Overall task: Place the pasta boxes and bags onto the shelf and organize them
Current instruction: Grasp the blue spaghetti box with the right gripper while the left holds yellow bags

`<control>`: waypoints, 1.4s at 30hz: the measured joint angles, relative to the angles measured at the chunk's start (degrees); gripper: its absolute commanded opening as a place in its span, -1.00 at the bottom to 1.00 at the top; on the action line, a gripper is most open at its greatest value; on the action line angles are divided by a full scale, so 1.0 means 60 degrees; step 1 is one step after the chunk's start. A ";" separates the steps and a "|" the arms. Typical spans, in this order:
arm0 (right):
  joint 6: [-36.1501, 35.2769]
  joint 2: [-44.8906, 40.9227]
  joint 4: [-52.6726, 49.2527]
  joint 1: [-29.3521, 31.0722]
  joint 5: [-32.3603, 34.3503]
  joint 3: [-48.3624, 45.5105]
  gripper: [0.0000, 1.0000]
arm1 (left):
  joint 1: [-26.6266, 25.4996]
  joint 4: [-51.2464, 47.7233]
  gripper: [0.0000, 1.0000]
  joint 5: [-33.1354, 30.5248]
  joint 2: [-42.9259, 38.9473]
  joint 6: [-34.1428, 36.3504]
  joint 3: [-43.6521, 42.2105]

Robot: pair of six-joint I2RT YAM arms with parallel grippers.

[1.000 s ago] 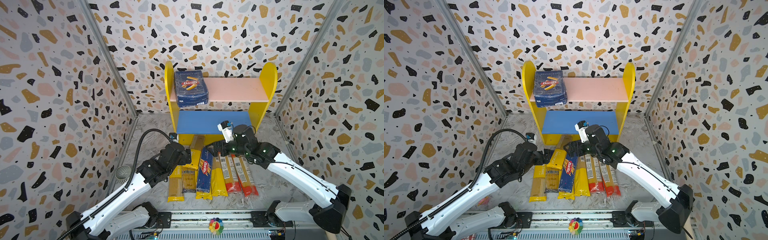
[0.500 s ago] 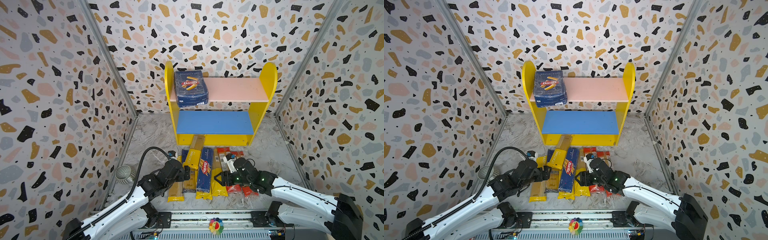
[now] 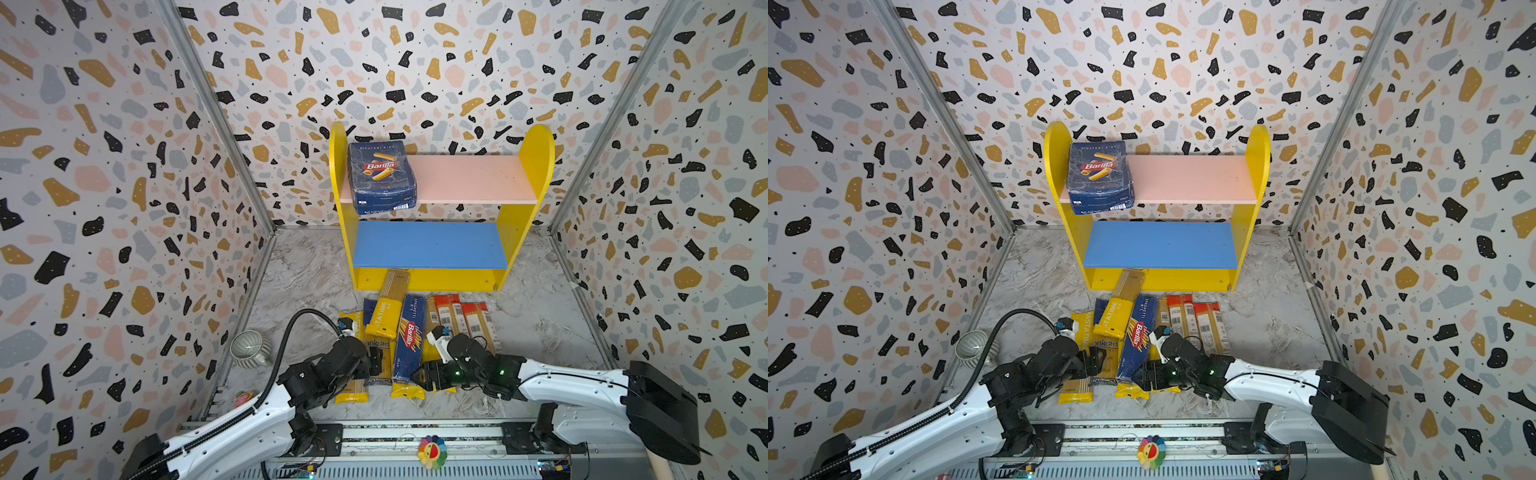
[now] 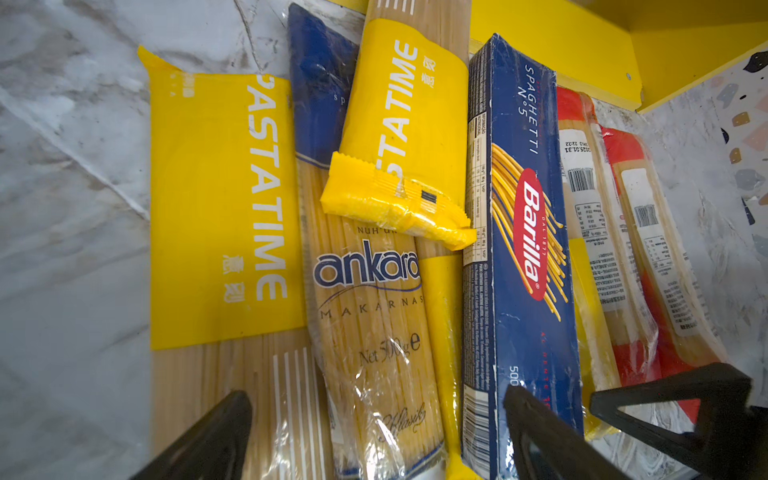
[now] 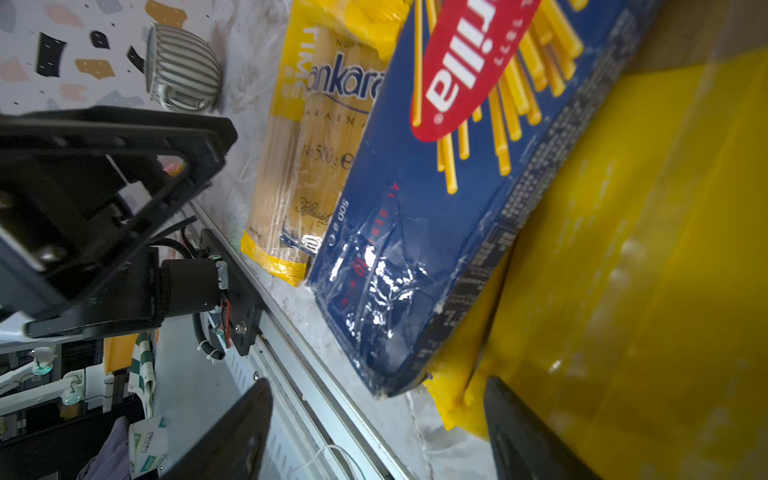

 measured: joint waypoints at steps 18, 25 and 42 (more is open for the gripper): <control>0.0576 0.2616 0.2455 -0.0470 -0.0954 0.0685 0.66 | -0.0036 0.0138 0.79 0.0025 -0.0135 -0.0058 -0.0663; 0.1191 0.2932 0.4721 -0.0991 -0.1548 -0.0237 0.41 | -0.0036 0.0372 0.63 0.0095 0.0142 -0.0062 -0.0831; 0.1257 0.3421 0.5730 -0.1654 -0.2623 -0.0404 0.12 | -0.0036 0.1596 0.31 0.0197 0.2430 0.0208 -0.0386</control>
